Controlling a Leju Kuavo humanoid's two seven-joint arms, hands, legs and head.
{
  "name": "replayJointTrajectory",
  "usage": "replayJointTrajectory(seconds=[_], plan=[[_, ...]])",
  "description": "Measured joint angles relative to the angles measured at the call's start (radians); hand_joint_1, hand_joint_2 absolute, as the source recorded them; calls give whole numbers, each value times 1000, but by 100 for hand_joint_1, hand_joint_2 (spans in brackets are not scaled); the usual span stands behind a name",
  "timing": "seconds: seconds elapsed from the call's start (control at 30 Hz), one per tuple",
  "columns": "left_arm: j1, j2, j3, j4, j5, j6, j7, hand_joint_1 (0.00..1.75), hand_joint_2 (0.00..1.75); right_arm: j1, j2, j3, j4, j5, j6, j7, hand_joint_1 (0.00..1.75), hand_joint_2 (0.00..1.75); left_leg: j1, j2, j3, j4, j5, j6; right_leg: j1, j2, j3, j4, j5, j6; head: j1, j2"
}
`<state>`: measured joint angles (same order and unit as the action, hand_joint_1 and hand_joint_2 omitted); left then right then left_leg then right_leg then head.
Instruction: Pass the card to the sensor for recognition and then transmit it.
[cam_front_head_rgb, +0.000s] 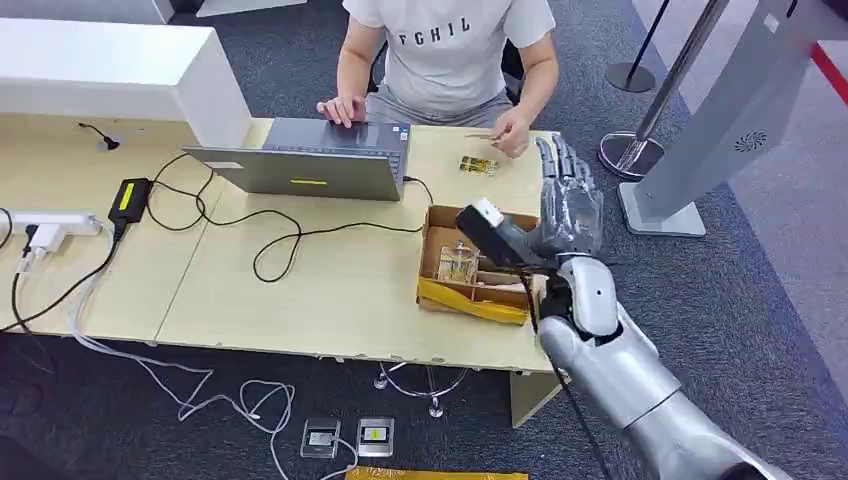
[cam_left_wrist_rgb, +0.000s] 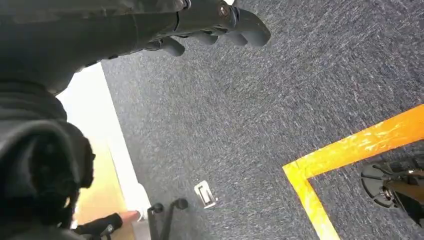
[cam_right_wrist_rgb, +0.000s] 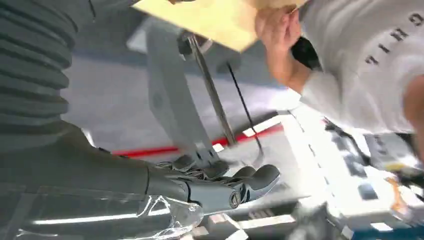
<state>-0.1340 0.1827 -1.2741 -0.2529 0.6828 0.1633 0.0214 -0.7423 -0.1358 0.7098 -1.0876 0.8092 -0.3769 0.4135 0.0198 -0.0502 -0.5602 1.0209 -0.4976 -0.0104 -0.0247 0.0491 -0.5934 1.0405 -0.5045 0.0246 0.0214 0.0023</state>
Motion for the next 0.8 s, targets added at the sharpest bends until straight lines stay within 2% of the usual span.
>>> replayJointTrajectory(seconds=[0.2, 0.37, 0.4, 0.47, 0.53, 0.67, 0.8], plan=[[5, 2, 16, 10, 18, -44, 58, 0, 0, 31, -66, -138, 5, -388, -11, 23, 0, 175, -1, 0, 0, 0, 0, 0, 0, -1, 0, 0, 0, 0, 0, 0], [9, 2, 18, 16, 19, -50, 72, 0, 0, 51, -111, -216, 5, -485, -25, 5, 0, 175, 0, 1, 0, 0, 0, 0, 0, 2, -1, 0, 0, 0, -1, 0], [8, 3, 18, 16, 21, -50, 74, 0, 0, 55, -114, -227, 4, -543, -35, -8, 0, 175, 0, 2, 1, 0, -1, -1, 0, 3, -1, 0, 0, 0, -1, 0], [7, 3, 25, 16, 30, -47, 79, 0, 0, 69, -132, -261, -3, -745, -74, -24, 0, 175, 0, 1, 2, 0, -1, -1, 0, 2, -1, 0, 0, 0, -2, 0], [10, 2, 35, 16, 33, -44, 82, 0, 0, 82, -170, -286, -6, -870, -98, -28, 0, 175, 0, 0, 1, 0, -1, -1, 0, 1, -1, 0, 0, 0, -1, 0], [14, 0, 41, 16, 36, -40, 85, 0, 0, 118, -264, -321, -15, -981, -129, -31, 0, 175, 0, 1, 1, 1, -1, -1, -1, 1, 0, -1, 0, 0, 0, 0], [13, -2, 47, 16, 47, -20, 85, 0, 0, 183, -329, -351, -24, -1061, -141, -55, 0, 175, -1, 1, 1, 1, -2, 0, -1, 2, -1, -1, 0, 0, -1, 0]])
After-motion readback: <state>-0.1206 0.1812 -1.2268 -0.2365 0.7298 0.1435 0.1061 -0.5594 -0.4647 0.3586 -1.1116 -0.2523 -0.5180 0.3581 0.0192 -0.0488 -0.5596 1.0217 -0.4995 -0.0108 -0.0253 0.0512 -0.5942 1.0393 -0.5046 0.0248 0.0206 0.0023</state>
